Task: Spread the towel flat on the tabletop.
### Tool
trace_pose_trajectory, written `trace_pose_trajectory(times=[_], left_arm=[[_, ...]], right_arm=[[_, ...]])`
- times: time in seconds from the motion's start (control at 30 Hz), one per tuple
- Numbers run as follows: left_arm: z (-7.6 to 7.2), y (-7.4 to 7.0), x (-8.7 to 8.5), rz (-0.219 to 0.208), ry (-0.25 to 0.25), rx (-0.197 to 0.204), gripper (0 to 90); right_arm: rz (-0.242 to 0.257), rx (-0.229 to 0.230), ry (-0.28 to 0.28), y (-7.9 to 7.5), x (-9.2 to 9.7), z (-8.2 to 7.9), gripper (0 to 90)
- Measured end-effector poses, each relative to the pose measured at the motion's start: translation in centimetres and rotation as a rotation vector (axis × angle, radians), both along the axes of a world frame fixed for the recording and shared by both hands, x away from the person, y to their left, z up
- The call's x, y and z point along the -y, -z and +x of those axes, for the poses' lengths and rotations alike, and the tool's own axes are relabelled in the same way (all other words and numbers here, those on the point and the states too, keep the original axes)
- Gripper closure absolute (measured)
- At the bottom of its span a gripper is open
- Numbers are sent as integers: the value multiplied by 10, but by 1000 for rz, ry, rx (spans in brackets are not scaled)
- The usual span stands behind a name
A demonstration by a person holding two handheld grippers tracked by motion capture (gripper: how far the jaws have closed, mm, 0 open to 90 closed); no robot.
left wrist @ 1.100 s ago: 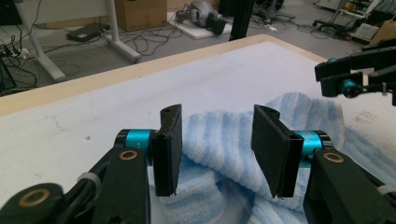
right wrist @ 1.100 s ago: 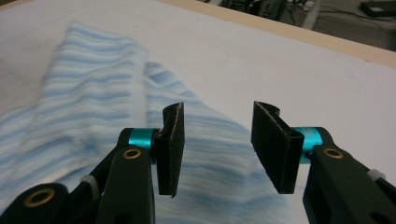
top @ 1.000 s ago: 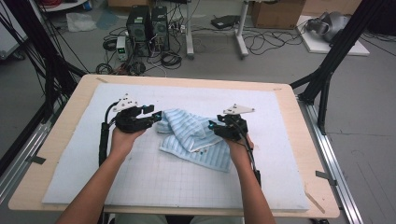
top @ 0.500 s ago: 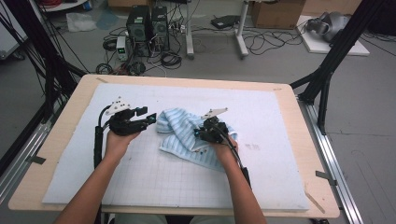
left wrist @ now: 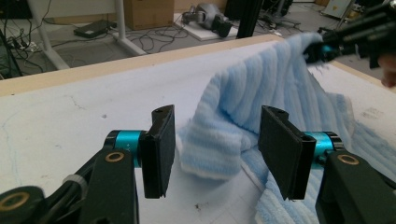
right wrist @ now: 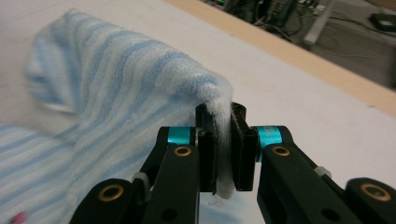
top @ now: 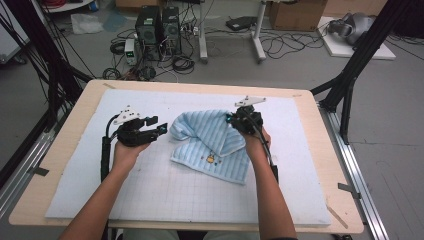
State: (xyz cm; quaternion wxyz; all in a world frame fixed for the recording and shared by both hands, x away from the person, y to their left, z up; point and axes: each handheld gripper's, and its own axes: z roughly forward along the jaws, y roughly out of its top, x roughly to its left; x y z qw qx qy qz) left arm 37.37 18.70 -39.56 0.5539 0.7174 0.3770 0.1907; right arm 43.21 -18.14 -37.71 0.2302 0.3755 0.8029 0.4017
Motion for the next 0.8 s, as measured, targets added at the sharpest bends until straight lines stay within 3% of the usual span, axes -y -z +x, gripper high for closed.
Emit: trace_pose_trajectory(times=[0.13,0.27,0.4,0.53,0.6,0.67,0.7,0.8], left_arm=[[0,2,2,6,2,-12,464],[-1,3,6,21,21,-25,458],[-2,5,13,32,48,-33,453],[-1,10,22,43,81,-67,442],[0,13,27,61,103,-75,436],[1,16,31,73,115,-77,435],[2,18,34,72,121,-83,435],[4,23,37,63,124,-93,430]], right_arm=[[-30,28,72,-5,13,16,836],[-17,29,164,-2,31,26,835],[-41,50,246,1,40,30,834],[-119,70,364,5,46,33,823],[-103,72,424,5,51,33,792],[-62,38,428,6,55,33,649],[-71,26,428,6,55,32,629],[-41,51,407,4,57,20,562]])
